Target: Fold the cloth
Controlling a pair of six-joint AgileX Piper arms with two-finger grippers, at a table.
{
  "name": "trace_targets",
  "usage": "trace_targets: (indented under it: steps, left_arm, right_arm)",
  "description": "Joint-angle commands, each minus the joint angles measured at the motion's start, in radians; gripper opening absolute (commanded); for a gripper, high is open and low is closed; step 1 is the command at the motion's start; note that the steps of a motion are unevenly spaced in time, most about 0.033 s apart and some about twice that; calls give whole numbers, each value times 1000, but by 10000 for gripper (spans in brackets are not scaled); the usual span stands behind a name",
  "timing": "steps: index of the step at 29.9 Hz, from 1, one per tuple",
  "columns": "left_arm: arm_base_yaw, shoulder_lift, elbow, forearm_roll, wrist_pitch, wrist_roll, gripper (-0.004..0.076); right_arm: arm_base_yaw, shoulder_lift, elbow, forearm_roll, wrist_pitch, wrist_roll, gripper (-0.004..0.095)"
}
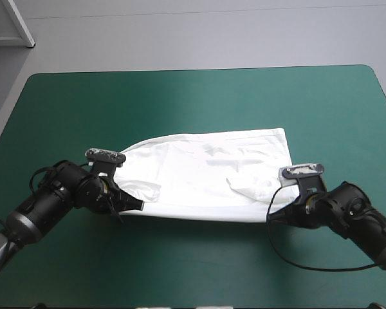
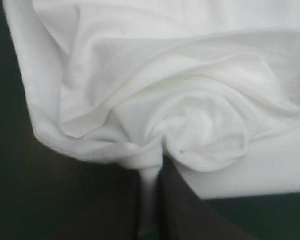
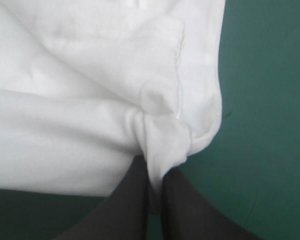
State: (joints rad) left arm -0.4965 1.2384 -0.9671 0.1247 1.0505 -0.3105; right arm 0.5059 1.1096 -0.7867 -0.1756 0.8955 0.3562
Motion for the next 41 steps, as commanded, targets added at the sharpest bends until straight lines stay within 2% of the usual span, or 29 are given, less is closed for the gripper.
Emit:
trace_targets:
  steps: [1, 7, 14, 22, 30, 31, 33, 34, 38, 39, 41]
  left_arm:
    - [2, -4, -120, 72, 4, -2, -10]
    - [18, 141, -286, 135, -5, 22, -10]
    - [140, 333, -459, 43, -72, 113, -10]
    - [229, 463, -534, 5, -220, 148, -10]
    - [242, 539, -534, 4, -336, 148, -8]
    - [242, 544, -534, 1, -346, 146, 4]
    - [242, 553, -534, -3, -356, 141, 65]
    - [242, 554, -534, -3, -356, 127, 130]
    - [242, 554, -534, -3, -340, 95, 351]
    - [242, 552, -538, -3, -328, 95, 395]
    - [242, 548, -552, -1, -292, 95, 438]
  right_arm:
    - [-6, -2, -148, -97, -19, -3, -14]
    - [-8, 137, -348, -254, -58, 34, -14]
    - [-19, 394, -539, -434, -109, 109, -14]
    - [-111, 599, -652, -443, -199, 119, -14]
    - [-146, 678, -657, -443, -289, 152, 4]
    - [-146, 678, -657, -435, -309, 155, 33]
    - [-146, 678, -657, -409, -363, 155, 169]
    - [-146, 678, -659, -398, -390, 155, 293]
    - [-146, 676, -661, -394, -429, 160, 682]
    - [-146, 673, -663, -400, -429, 160, 739]
    - [-146, 664, -664, -402, -425, 162, 787]
